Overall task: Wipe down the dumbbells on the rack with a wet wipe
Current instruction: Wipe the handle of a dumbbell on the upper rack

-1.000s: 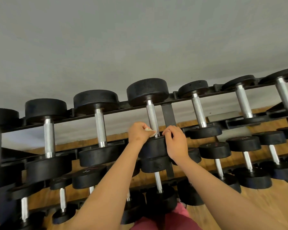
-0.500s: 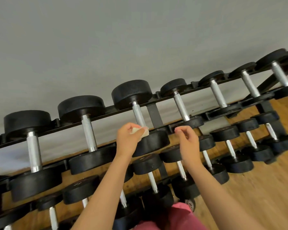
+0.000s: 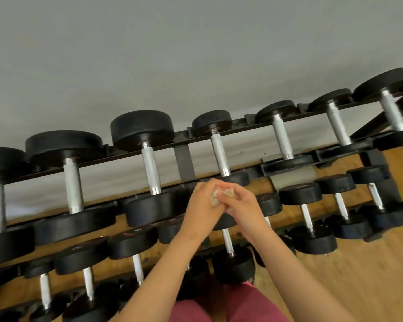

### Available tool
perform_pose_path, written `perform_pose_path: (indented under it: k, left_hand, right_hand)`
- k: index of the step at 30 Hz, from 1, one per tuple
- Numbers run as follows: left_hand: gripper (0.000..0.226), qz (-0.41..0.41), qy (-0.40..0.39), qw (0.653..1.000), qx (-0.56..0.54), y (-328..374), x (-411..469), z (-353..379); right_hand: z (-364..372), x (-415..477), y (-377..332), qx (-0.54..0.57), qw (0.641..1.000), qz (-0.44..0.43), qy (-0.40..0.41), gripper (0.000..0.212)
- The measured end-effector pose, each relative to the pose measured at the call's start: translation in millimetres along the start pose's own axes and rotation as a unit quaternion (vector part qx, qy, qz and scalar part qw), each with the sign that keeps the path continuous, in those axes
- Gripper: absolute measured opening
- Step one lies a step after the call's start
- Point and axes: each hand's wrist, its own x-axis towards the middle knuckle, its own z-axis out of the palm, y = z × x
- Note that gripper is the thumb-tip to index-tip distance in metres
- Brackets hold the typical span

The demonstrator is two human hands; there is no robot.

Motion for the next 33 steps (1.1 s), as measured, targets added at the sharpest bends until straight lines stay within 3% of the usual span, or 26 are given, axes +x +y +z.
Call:
perform_pose_path:
  k: [3,6,8,11,15,18,21,24,29,33]
  left_hand:
    - [0.043,0.005,-0.026,0.998,-0.051,-1.4,3.5,27.5]
    - [0.054,-0.059,0.067,0.996,-0.025,-15.5,4.7,38.0]
    - [0.059,-0.108,0.087,0.990,-0.016,-28.3,8.0,41.7]
    - [0.057,-0.183,0.071,0.977,-0.078,-40.1,12.6,46.4]
    - [0.050,-0.209,0.092,0.956,-0.185,-44.5,12.9,52.2]
    - [0.045,-0.210,0.107,0.944,-0.230,-45.6,12.1,52.7]
    - [0.039,-0.204,0.119,0.939,-0.249,-46.2,11.1,51.0]
    - [0.040,-0.185,0.107,0.947,-0.238,-45.8,11.0,49.8]
    - [0.038,-0.172,0.121,0.964,-0.161,-44.1,18.3,51.0]
    - [0.039,-0.182,0.154,0.963,-0.128,-34.7,28.7,58.1]
  right_hand:
    - [-39.5,13.4,-4.1,-0.067,0.996,-0.030,0.055,0.021]
    - [-72.6,25.8,-12.4,-0.165,0.973,-0.092,0.136,0.016]
    - [-86.1,35.0,-15.2,-0.223,0.954,-0.128,0.151,0.015]
    - [-81.5,44.4,-7.9,-0.299,0.930,-0.176,0.123,0.017]
    - [-57.4,46.7,10.1,-0.367,0.890,-0.251,0.104,0.023]
    - [-45.5,51.1,19.0,-0.438,0.836,-0.322,0.069,0.028]
    - [-25.1,54.7,22.6,-0.493,0.779,-0.387,-0.021,0.033]
    - [-19.0,55.3,21.8,-0.520,0.738,-0.428,-0.046,0.026]
    - [-49.4,49.9,23.0,-0.493,0.789,-0.365,0.038,0.040]
    - [-62.9,50.0,15.6,-0.430,0.846,-0.296,0.107,0.033]
